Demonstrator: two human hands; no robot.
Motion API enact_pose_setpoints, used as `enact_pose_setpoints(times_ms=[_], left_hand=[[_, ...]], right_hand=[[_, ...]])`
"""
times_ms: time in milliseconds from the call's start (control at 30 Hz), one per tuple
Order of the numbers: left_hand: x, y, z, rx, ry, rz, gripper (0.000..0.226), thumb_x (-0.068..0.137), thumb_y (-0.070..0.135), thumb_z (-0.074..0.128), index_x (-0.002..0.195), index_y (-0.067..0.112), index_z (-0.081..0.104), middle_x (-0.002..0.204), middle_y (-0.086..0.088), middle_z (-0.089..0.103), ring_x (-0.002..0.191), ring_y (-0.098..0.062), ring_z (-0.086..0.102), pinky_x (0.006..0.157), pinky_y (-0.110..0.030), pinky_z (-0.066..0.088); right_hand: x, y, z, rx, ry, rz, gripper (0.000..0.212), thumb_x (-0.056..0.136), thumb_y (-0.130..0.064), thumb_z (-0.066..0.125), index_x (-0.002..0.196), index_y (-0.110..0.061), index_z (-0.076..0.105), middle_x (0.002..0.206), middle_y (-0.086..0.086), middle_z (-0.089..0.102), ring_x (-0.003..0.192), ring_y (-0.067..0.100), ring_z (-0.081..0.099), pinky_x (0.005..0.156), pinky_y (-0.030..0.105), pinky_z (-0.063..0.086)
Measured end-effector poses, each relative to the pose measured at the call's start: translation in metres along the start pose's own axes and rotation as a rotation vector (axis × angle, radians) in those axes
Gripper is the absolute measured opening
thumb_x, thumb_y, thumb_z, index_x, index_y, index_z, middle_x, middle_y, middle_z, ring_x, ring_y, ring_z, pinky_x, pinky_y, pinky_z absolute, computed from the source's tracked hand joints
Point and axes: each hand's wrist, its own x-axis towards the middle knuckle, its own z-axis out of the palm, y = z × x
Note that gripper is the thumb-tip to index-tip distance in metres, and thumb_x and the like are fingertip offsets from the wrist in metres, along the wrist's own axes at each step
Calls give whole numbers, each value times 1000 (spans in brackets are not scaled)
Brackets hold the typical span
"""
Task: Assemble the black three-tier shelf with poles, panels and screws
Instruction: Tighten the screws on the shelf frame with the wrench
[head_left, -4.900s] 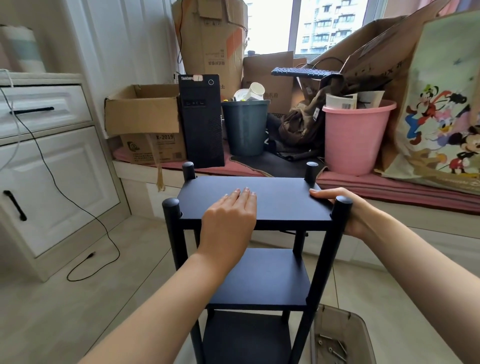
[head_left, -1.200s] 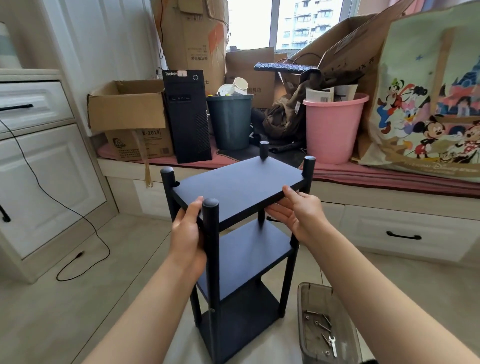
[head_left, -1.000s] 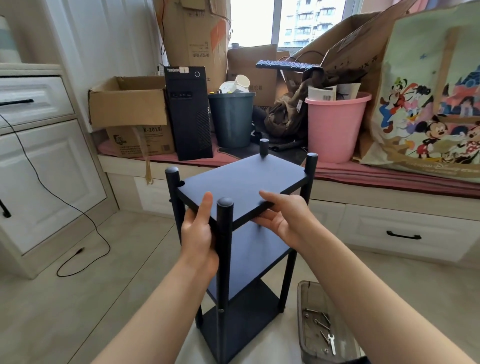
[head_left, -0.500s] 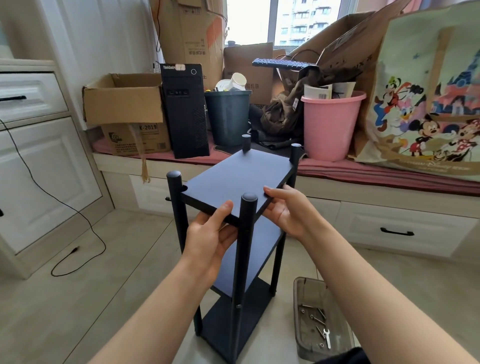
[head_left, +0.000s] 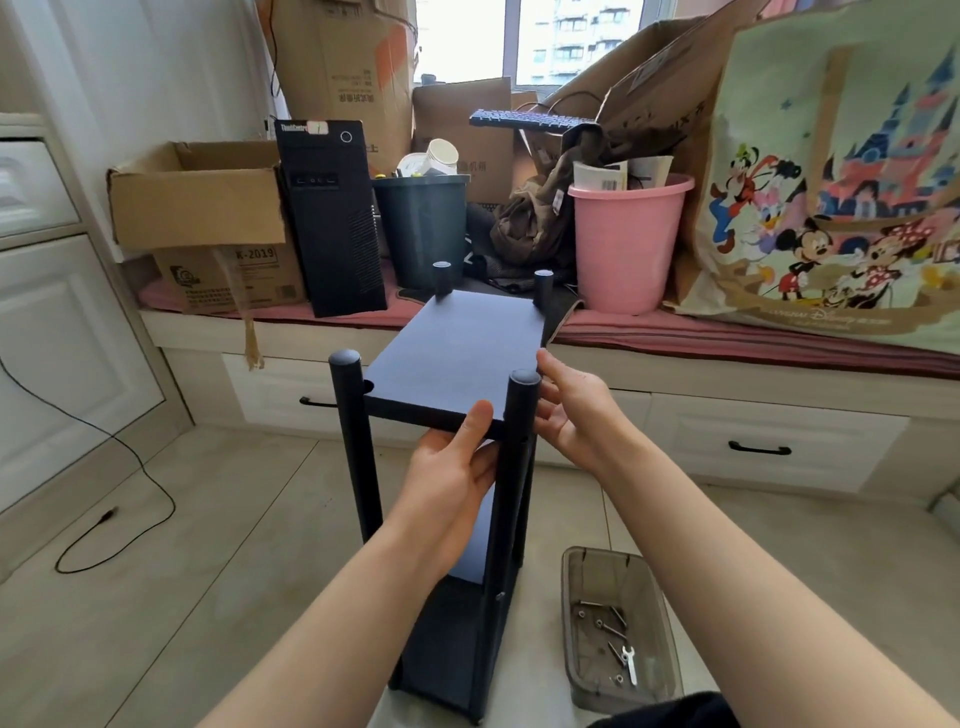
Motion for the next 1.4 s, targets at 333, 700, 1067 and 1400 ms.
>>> enact_pose_setpoints(times_ms=[333, 700, 1067, 1400], left_hand=[[15, -28, 35, -6, 103, 49, 56, 85, 35, 64, 134, 7, 58, 117, -13, 73, 110, -29, 70, 100, -41, 52], [24, -36, 38, -68, 95, 14, 39, 73, 36, 72, 105, 16, 65, 110, -7, 75, 104, -26, 73, 88, -35, 54], [23, -38, 35, -49, 58, 14, 38, 71, 41, 72, 96, 14, 65, 102, -2, 76, 101, -20, 73, 92, -33, 55], [18, -35, 38, -77, 66, -15, 36, 72, 40, 71, 95, 14, 63, 100, -2, 75, 99, -18, 74, 93, -33, 56]], right_hand=[[-26, 12, -92, -579, -8, 138, 26, 104, -27, 48, 113, -10, 64, 98, 9, 76, 91, 24, 74, 82, 39, 61], [-13, 137, -201, -978, 100, 510, 21, 103, -21, 44, 98, -7, 59, 79, 7, 65, 62, 18, 55, 51, 23, 42], [-44, 255, -221, -1488, -33, 682, 32, 95, -22, 47, 117, -4, 61, 130, 20, 61, 121, 32, 58, 91, 30, 46], [-64, 264, -208, -1234, -403, 1049, 25, 100, -28, 49, 113, -13, 65, 98, 1, 73, 74, 12, 67, 66, 28, 51]])
